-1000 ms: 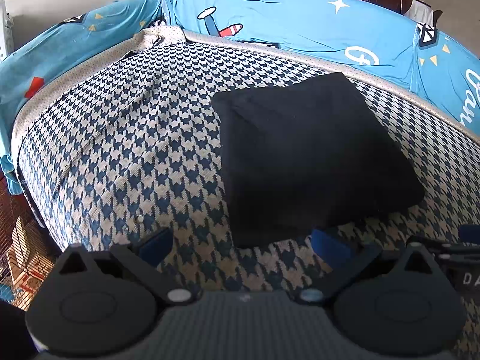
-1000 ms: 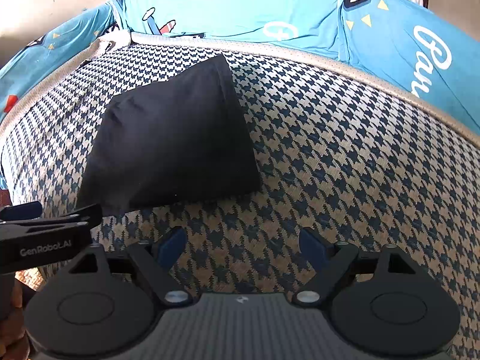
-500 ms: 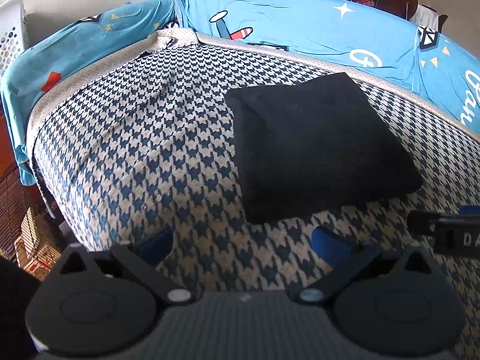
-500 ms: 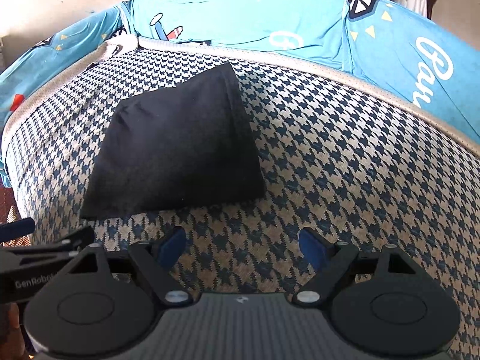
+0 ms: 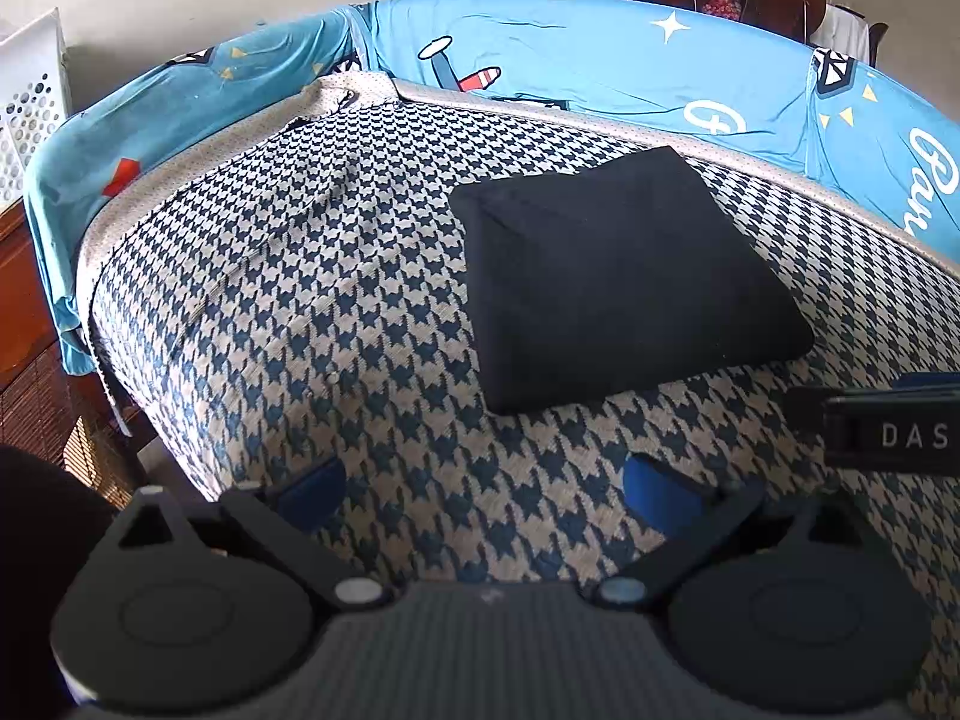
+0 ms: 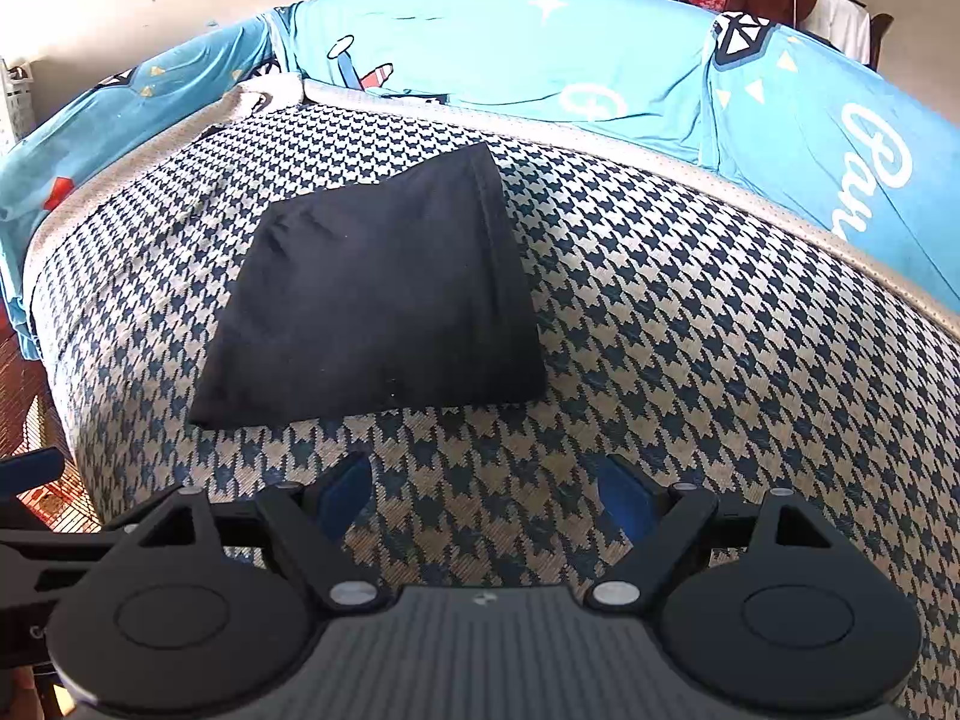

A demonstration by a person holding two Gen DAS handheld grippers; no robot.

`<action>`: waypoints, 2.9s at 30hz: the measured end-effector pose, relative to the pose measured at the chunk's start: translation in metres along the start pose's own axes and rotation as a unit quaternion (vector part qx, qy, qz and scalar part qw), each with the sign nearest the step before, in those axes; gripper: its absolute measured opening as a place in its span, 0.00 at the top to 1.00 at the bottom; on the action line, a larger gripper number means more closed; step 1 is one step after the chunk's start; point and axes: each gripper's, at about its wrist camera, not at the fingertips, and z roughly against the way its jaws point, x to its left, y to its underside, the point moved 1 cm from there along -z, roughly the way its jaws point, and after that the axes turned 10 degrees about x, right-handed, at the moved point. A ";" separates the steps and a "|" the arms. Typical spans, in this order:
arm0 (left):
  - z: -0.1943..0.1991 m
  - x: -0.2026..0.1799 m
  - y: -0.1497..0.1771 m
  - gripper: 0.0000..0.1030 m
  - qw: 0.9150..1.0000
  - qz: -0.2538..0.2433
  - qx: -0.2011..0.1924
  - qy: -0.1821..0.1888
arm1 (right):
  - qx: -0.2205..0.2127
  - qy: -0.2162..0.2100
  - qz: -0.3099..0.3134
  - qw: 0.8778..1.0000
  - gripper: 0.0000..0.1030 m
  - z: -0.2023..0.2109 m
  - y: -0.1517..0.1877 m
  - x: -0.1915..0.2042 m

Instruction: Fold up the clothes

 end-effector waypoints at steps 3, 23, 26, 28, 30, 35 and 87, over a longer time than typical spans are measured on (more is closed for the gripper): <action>0.004 -0.001 0.001 0.00 1.000 -0.001 -0.002 -0.003 | -0.003 -0.001 0.001 1.000 0.19 0.003 0.002 -0.001; 0.022 -0.010 0.003 0.00 1.000 -0.007 -0.018 0.001 | -0.009 -0.005 0.000 1.000 0.19 0.012 0.008 -0.012; 0.022 -0.010 0.004 0.00 1.000 -0.007 -0.018 0.000 | -0.008 -0.004 -0.001 1.000 0.19 0.012 0.008 -0.012; 0.022 -0.009 0.003 0.00 1.000 -0.006 -0.018 0.000 | -0.008 -0.005 -0.001 1.000 0.19 0.012 0.008 -0.013; 0.021 -0.009 0.003 0.00 1.000 -0.005 -0.017 0.001 | -0.008 -0.005 0.000 1.000 0.19 0.012 0.008 -0.012; 0.021 -0.009 0.003 0.00 1.000 -0.004 -0.017 0.001 | -0.007 -0.006 0.003 1.000 0.19 0.012 0.008 -0.012; 0.019 -0.008 0.003 0.00 1.000 0.002 -0.018 0.000 | -0.002 -0.004 0.008 1.000 0.19 0.009 0.010 -0.010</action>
